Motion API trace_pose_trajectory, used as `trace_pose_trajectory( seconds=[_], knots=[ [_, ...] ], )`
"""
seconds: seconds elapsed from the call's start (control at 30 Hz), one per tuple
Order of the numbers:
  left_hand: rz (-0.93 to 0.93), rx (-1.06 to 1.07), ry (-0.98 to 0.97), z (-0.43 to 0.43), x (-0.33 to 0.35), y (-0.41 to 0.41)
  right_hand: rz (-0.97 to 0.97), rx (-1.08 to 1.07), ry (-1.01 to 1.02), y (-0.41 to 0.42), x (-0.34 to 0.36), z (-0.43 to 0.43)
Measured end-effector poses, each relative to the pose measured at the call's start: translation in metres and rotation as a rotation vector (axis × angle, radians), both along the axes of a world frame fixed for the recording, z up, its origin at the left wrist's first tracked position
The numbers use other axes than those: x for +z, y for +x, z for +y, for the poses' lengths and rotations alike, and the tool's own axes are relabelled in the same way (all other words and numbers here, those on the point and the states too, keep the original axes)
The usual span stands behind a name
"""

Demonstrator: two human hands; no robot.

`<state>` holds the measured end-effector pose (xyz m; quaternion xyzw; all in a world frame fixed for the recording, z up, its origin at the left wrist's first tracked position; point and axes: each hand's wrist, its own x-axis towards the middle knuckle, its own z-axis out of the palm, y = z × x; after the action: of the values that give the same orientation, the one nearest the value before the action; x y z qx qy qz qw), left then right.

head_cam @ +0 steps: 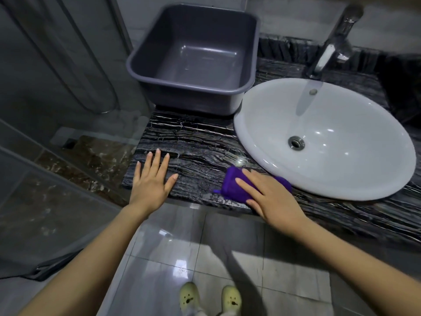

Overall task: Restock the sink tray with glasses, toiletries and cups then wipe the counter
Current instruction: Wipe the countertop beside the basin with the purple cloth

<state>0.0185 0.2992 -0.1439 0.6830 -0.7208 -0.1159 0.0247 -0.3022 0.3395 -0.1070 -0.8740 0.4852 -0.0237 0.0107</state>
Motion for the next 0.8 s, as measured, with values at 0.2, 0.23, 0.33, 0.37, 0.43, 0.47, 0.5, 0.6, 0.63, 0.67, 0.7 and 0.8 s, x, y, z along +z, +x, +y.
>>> trace_pose_trajectory(
  seconds=[0.2,0.23,0.33,0.37,0.43,0.47,0.5,0.6,0.63,0.67,0.7,0.8],
  knots=[
    [-0.008,0.001,-0.016,0.000,-0.002,0.000,-0.032,-0.518,-0.090,0.029,-0.010,0.022],
    [-0.005,0.000,-0.020,0.000,-0.002,-0.001,-0.045,-0.606,-0.078,0.043,-0.010,0.018],
    [0.014,-0.001,-0.006,0.000,0.000,-0.001,-0.122,-0.792,0.040,0.086,-0.009,0.003],
    [0.016,-0.001,0.004,-0.001,0.001,-0.001,-0.141,-0.800,0.059,0.099,-0.008,-0.002],
    [0.041,0.002,0.039,-0.002,0.004,-0.001,-0.152,-0.746,0.087,0.128,-0.007,-0.010],
    [0.087,0.009,0.065,-0.003,0.007,-0.001,-0.155,-0.708,0.105,0.143,-0.007,-0.012],
    [0.160,0.019,0.094,-0.005,0.011,0.000,-0.157,-0.674,0.127,0.158,-0.008,-0.013],
    [0.471,0.054,0.154,-0.008,0.025,0.008,-0.145,-0.565,0.194,0.204,-0.011,-0.010],
    [0.583,0.067,0.157,-0.007,0.030,0.012,-0.135,-0.519,0.214,0.219,-0.011,-0.008],
    [0.684,0.084,0.154,-0.006,0.035,0.015,-0.128,-0.471,0.230,0.232,-0.009,-0.007],
    [0.757,0.103,0.143,-0.004,0.040,0.020,-0.125,-0.423,0.237,0.242,-0.008,-0.005],
    [0.733,0.146,0.067,0.001,0.048,0.034,-0.192,-0.298,0.261,0.246,0.002,-0.001]
  ],
)
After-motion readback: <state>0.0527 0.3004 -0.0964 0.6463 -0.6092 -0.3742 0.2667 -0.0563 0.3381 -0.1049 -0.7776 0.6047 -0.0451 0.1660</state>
